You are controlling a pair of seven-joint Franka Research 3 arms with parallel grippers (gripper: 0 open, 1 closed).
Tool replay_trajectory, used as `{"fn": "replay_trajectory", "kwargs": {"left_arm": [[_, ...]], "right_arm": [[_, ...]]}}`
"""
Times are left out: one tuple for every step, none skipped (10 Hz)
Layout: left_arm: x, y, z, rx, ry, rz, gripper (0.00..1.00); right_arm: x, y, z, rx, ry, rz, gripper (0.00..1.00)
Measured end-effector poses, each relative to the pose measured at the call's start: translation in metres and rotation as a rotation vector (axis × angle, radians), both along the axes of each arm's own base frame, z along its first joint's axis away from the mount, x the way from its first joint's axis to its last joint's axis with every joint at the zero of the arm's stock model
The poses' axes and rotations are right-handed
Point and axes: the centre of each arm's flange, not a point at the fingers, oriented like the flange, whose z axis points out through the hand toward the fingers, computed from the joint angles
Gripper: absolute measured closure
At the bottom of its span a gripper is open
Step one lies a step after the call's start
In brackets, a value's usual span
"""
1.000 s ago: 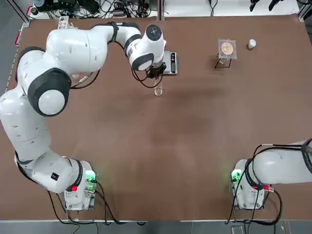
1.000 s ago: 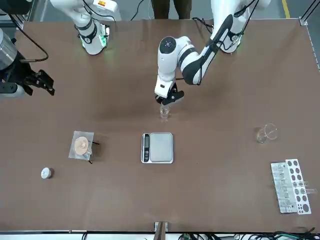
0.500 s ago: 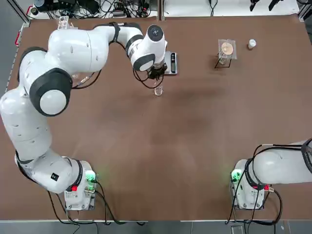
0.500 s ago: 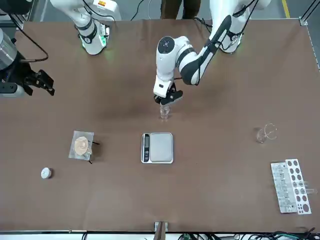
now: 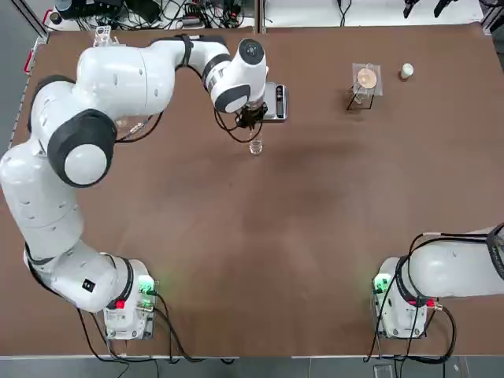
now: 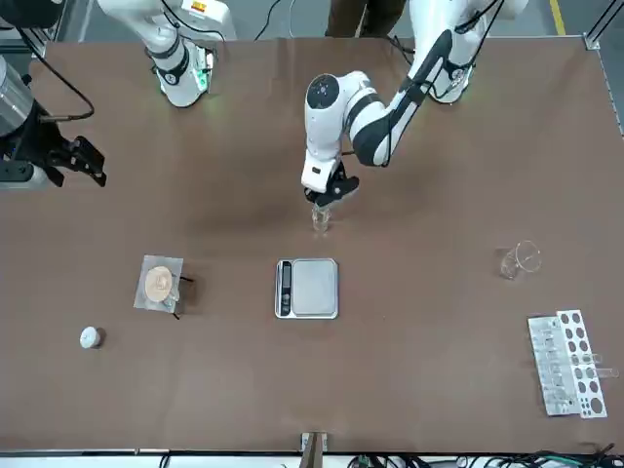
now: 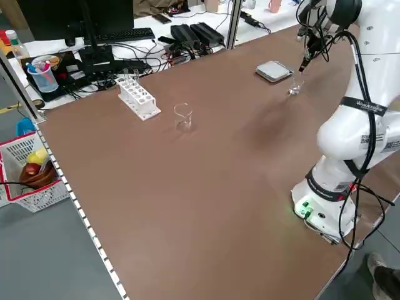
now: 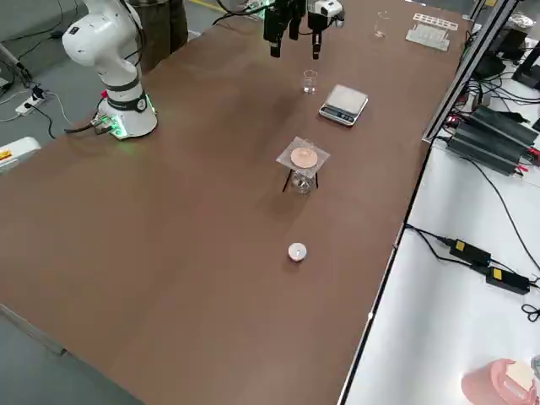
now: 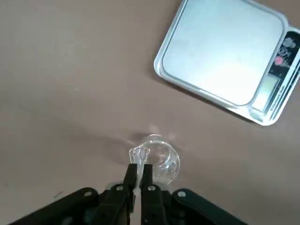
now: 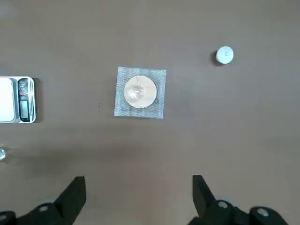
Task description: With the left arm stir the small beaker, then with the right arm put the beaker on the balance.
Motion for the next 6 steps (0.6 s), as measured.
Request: {"fn": "replay_trajectory", "kwargs": {"left_arm": [[0.0018, -0.0004, 0.0024, -0.004, -0.003, 0.004, 0.92], [0.0023, -0.001, 0.0035, -0.008, -0.005, 0.006, 0.92], [0.0017, -0.0019, 0.004, -0.011, -0.006, 0.014, 0.92], [-0.0001, -0.0037, 0.0044, -0.013, -0.006, 0.021, 0.92], [-0.0017, -0.0053, 0.0051, -0.016, -0.006, 0.023, 0.92], [-0.0035, -0.0071, 0.0057, -0.017, -0.006, 0.021, 0.92]], "right_arm": [[0.0, 0.0, 0.0, 0.0, 0.0, 0.0, 0.0], [0.0, 0.0, 0.0, 0.0, 0.0, 0.0, 0.0], [0.0, 0.0, 0.0, 0.0, 0.0, 0.0, 0.0], [0.0, -0.0001, 0.0, 0.0, 0.0, 0.0, 0.0], [0.0, -0.0001, 0.0, 0.0, 0.0, 0.0, 0.0], [0.0, -0.0001, 0.0, 0.0, 0.0, 0.0, 0.0]]}}
